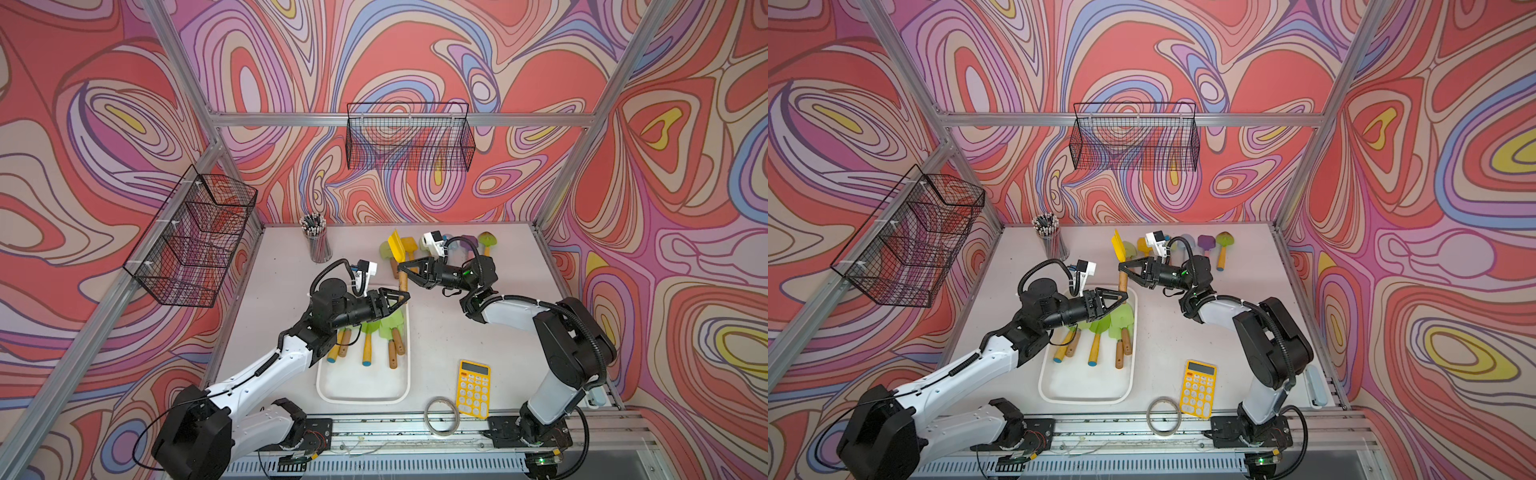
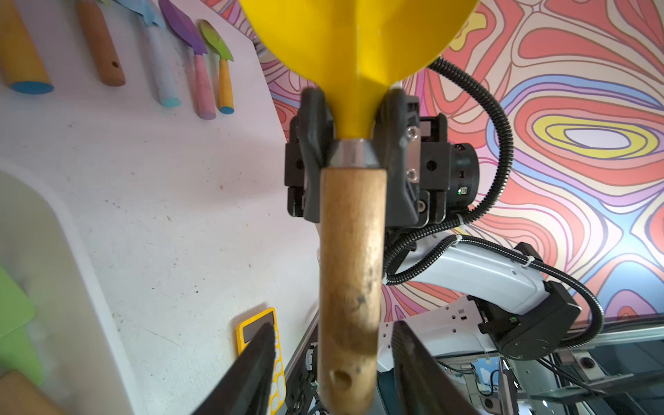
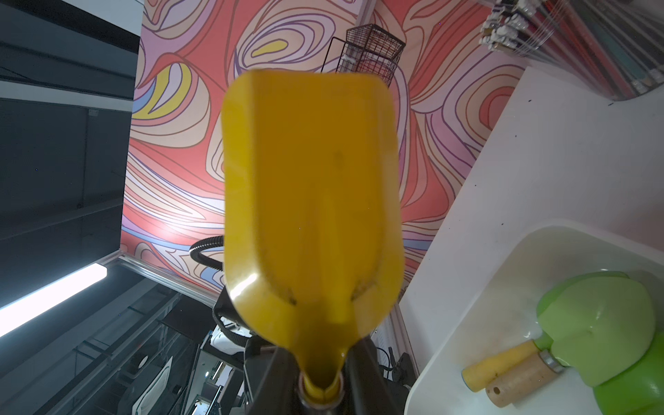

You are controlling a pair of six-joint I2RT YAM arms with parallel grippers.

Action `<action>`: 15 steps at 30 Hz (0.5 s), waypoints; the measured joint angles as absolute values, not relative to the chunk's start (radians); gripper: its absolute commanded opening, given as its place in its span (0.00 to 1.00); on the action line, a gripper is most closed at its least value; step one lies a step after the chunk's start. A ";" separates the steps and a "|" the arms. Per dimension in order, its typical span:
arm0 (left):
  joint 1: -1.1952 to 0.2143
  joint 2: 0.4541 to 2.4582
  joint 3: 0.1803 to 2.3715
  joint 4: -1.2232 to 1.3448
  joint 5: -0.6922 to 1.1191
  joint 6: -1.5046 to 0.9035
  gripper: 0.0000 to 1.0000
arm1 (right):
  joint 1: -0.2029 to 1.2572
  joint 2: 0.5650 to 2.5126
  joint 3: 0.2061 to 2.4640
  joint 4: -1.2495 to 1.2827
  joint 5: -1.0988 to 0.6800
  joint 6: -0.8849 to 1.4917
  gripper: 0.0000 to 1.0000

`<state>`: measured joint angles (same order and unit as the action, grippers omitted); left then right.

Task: Take the shovel out of the storage box
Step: Pick up the shovel from the storage box.

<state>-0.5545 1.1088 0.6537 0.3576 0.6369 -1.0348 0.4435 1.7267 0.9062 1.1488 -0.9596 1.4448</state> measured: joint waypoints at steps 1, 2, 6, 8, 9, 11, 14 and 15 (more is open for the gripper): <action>-0.545 1.092 0.655 0.327 0.628 -1.021 0.67 | 0.434 1.723 0.906 1.133 -0.960 1.438 0.09; -0.535 1.072 0.656 0.292 0.619 -1.003 0.67 | 0.420 1.718 0.906 1.113 -0.962 1.427 0.09; -0.514 1.007 0.700 0.100 0.544 -0.914 0.67 | 0.356 1.685 0.907 1.015 -0.965 1.374 0.09; -0.513 0.994 0.751 -0.028 0.485 -0.852 0.66 | 0.314 1.659 0.912 0.933 -0.966 1.328 0.09; -0.513 0.993 0.775 -0.084 0.456 -0.826 0.65 | 0.297 1.649 0.919 0.883 -0.965 1.301 0.09; -0.512 0.995 0.825 -0.208 0.388 -0.770 0.64 | 0.259 1.621 0.955 0.720 -0.957 1.202 0.09; -0.511 1.007 0.862 -0.347 0.309 -0.712 0.63 | 0.222 1.590 1.050 0.426 -0.900 1.019 0.10; -0.511 1.012 0.865 -0.379 0.292 -0.700 0.63 | 0.215 1.585 1.084 0.341 -0.877 0.965 0.11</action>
<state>-0.5114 1.0122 0.8646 -0.3790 0.2916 -0.7002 0.2150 1.5848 1.0840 0.3408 -0.8768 0.9646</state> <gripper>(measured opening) 0.634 0.211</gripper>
